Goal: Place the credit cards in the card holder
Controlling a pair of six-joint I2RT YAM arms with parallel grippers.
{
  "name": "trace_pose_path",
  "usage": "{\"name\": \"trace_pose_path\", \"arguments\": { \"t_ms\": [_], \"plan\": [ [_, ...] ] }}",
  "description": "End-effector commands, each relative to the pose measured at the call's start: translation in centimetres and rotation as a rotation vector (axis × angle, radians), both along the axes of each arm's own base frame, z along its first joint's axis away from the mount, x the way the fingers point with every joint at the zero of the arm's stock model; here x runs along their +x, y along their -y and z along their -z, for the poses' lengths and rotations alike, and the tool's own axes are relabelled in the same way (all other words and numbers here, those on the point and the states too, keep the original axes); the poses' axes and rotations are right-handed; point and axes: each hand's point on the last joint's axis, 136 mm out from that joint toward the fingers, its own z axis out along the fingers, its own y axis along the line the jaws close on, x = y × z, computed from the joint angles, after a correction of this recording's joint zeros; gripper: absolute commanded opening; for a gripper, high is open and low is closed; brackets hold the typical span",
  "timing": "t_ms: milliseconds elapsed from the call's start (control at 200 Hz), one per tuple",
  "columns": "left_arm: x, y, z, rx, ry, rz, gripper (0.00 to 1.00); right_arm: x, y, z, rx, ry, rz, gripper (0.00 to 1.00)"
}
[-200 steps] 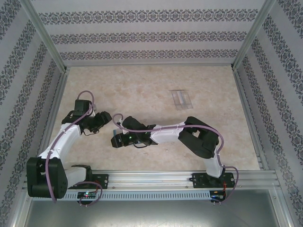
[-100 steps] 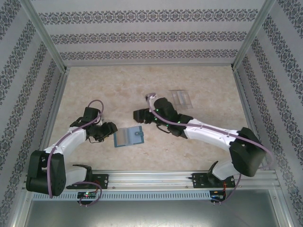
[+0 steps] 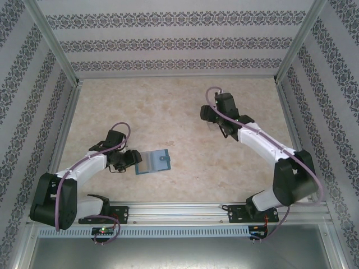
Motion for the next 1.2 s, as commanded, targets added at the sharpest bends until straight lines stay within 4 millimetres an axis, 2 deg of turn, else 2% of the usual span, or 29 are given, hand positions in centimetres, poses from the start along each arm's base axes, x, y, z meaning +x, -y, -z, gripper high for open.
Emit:
{"name": "trace_pose_path", "arguments": {
  "t_ms": [0, 200, 430, 555, 620, 764, 929, 1089, 1194],
  "plan": [
    [0.1, -0.4, -0.4, 0.037, 0.02, 0.011, 0.6, 0.5, 2.8, 1.9, -0.145, -0.106, 0.031, 0.77],
    [0.4, -0.3, -0.7, 0.028, 0.04, 0.004, 0.6, 2.7, 3.9, 4.7, -0.21, -0.258, -0.014, 0.76],
    [-0.1, -0.2, -0.2, 0.024, 0.022, 0.01, 0.61, 4.3, 1.8, 5.0, 0.048, -0.314, -0.112, 0.76],
    [-0.3, -0.3, 0.0, 0.028, 0.02, 0.004, 0.61, 4.6, 0.1, 6.0, 0.171, -0.354, -0.161, 0.74],
    [-0.3, -0.3, 0.0, 0.027, 0.022, 0.0, 0.61, 4.4, -0.7, 6.6, 0.21, -0.384, -0.181, 0.74],
    [-0.1, -0.2, -0.3, 0.02, 0.028, 0.003, 0.61, 4.3, -0.9, 7.9, 0.225, -0.428, -0.196, 0.74],
    [-0.1, 0.1, -0.2, 0.003, 0.024, 0.001, 0.61, 3.5, -2.9, 6.5, 0.345, -0.424, -0.29, 0.73],
    [0.0, 0.0, 0.1, 0.003, 0.023, -0.01, 0.61, 3.4, -3.1, 5.1, 0.38, -0.405, -0.307, 0.71],
    [0.2, 0.2, 0.2, -0.004, 0.018, -0.004, 0.6, 3.5, -3.2, 5.0, 0.382, -0.401, -0.312, 0.69]
  ]
}}
